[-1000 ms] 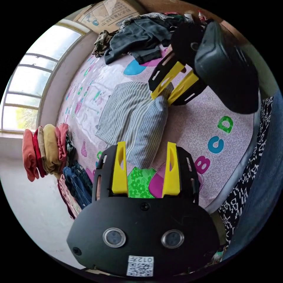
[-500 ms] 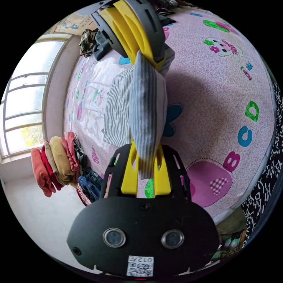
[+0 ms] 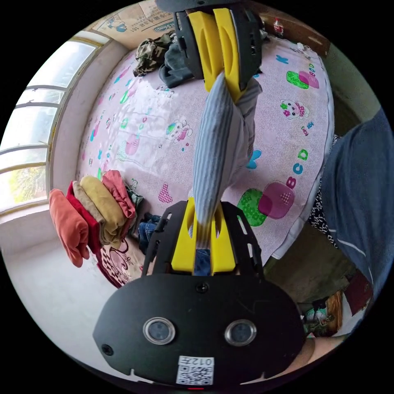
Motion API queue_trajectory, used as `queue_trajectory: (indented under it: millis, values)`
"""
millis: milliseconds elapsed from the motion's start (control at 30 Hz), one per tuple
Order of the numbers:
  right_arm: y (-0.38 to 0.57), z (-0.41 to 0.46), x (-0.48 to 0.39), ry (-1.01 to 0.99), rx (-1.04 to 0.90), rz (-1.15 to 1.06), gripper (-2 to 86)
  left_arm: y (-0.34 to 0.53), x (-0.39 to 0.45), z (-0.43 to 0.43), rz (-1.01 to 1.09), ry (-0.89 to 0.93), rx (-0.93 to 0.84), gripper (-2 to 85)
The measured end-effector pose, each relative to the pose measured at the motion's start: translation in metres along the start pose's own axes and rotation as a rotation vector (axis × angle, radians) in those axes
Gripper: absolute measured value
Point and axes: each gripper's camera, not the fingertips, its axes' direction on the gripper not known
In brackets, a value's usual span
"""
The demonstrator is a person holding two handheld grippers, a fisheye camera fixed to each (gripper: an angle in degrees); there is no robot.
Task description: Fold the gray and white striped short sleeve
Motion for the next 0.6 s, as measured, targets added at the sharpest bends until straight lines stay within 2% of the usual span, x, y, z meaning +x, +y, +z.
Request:
queue_trajectory:
  millis: [200,333,400,500,567,600]
  values:
    - [-0.095,-0.025,0.031,-0.034,-0.043,-0.108,2.3,0.043,-0.018,-0.071,0.079,0.074,-0.067,3.0]
    - [-0.184,-0.074,0.099,0.072,0.011,-0.074,2.4,0.080,-0.102,-0.111,-0.015,0.061,-0.098,2.4]
    - [-0.226,-0.113,0.129,0.177,0.070,-0.042,2.4,0.100,-0.152,-0.140,-0.091,-0.014,-0.106,1.9]
    - [-0.293,-0.184,0.159,0.449,0.177,-0.020,2.4,0.134,-0.235,-0.205,-0.250,-0.224,-0.103,1.2]
    - [-0.337,-0.227,0.171,0.687,0.264,0.001,2.4,0.157,-0.282,-0.254,-0.311,-0.462,-0.073,0.8]
    - [-0.346,-0.233,0.174,0.734,0.282,0.008,2.4,0.162,-0.291,-0.264,-0.324,-0.520,-0.061,0.8]
